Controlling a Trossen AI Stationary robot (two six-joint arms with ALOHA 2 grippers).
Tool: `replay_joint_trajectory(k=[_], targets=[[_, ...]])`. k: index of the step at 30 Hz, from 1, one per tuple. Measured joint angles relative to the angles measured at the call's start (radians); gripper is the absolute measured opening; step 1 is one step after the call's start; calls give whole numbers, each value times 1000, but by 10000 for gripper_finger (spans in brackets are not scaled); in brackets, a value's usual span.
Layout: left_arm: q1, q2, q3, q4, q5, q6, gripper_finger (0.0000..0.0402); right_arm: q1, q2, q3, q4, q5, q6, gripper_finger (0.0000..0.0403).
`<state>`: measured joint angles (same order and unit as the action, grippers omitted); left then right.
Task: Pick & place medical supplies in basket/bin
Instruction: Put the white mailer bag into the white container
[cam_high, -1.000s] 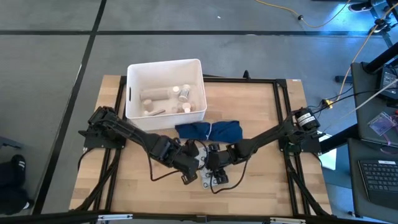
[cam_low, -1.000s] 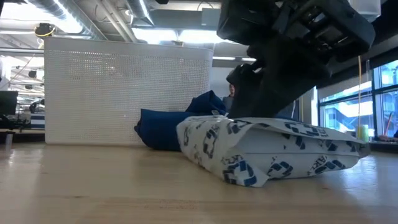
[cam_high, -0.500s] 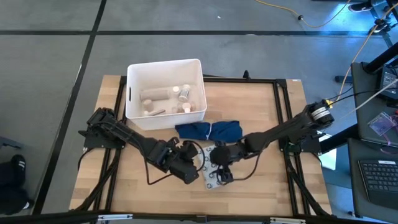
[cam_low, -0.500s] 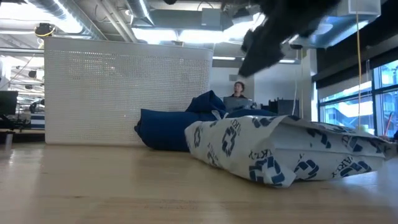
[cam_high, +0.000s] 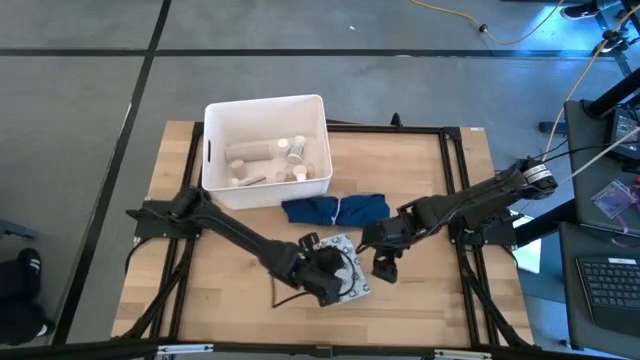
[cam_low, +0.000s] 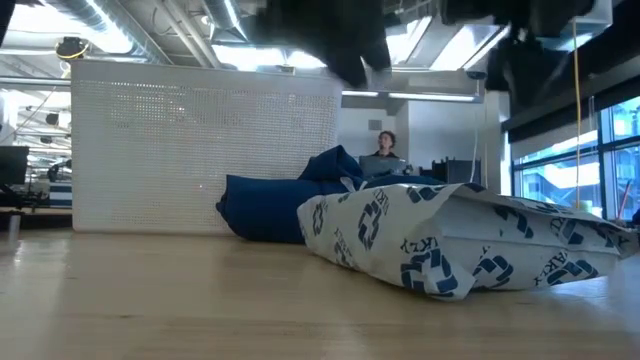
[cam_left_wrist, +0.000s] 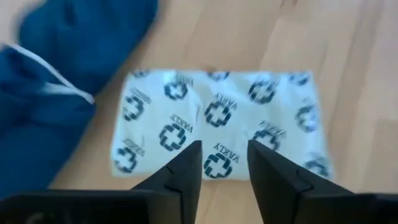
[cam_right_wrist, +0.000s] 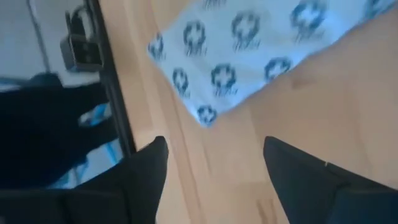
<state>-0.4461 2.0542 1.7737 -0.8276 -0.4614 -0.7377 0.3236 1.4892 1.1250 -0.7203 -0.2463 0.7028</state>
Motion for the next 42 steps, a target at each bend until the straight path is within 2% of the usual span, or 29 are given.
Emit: replay_joint_trajectory(k=[4,8,15,19,22,27,35,42], targets=[[15,56,-2,4,33,-16,95,-14,-1,-113,113,-96,25,264],[21,82,-1,17,64,-16,66,-35,-1,-285,346,-130,122,264],[21,97,0,8,98,-20,30,-61,-7,-510,729,-97,351,264],[16,105,0,11,114,-27,20,-61,-7,-581,902,-11,478,264],[16,127,1,12,142,-37,16,-61,-7,-602,946,52,542,264],[12,168,3,18,185,-50,16,-58,-3,-603,951,114,546,264],[7,183,4,22,187,-61,8,-58,30,-603,968,148,556,264],[7,185,3,13,202,-61,2,-58,159,-603,1153,146,578,264]])
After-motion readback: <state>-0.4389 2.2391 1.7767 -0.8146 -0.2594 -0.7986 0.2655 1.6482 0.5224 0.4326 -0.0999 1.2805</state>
